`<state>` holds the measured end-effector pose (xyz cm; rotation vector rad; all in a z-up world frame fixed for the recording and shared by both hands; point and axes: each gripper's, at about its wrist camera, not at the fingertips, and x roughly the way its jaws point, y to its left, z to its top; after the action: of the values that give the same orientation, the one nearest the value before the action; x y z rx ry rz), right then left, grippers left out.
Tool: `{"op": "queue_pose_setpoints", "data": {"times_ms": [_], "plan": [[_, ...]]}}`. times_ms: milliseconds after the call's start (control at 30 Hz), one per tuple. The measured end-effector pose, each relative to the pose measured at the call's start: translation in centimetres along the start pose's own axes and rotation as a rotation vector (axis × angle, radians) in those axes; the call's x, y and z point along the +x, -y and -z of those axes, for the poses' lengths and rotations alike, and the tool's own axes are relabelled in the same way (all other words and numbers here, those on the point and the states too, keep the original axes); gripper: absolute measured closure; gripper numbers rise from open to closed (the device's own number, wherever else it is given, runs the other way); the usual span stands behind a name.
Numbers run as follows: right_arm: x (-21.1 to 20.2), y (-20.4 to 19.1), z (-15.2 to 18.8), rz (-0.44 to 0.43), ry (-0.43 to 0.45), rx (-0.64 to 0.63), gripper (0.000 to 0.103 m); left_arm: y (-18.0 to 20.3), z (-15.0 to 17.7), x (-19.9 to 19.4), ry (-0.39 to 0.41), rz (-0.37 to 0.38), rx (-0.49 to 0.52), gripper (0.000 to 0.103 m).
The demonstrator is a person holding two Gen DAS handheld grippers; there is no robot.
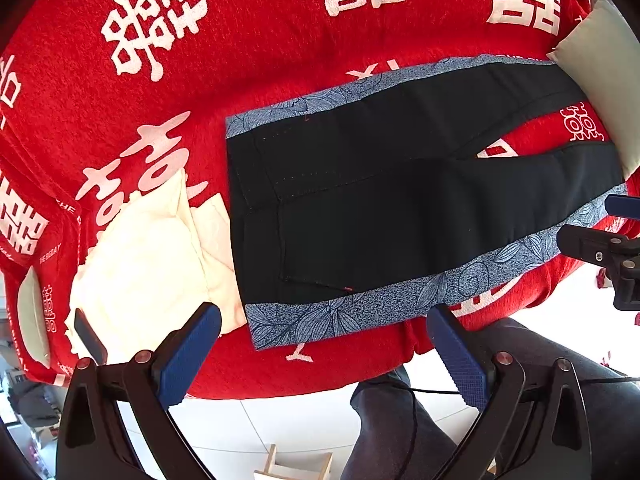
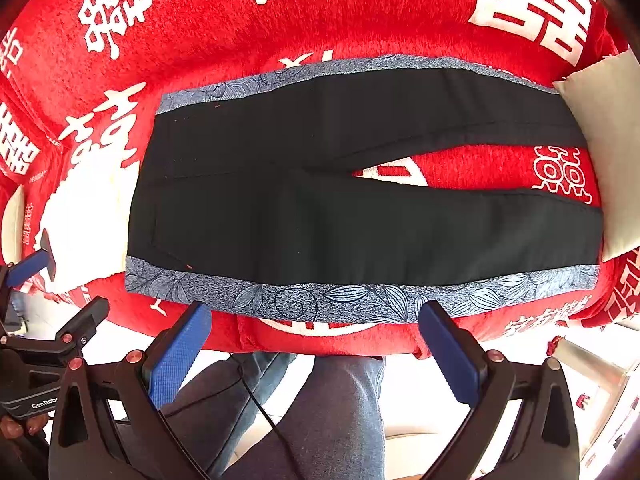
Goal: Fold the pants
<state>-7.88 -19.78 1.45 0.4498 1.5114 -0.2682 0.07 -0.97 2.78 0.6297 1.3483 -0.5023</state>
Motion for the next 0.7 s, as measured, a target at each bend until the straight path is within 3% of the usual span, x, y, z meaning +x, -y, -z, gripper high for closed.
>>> {"op": "queue_pose_setpoints", "data": {"times_ms": [700], "plan": [[0.24, 0.79, 0.12, -0.031, -0.007, 0.027, 0.000, 0.46, -0.33, -0.05, -0.006, -0.026, 0.016, 0.000]]}}
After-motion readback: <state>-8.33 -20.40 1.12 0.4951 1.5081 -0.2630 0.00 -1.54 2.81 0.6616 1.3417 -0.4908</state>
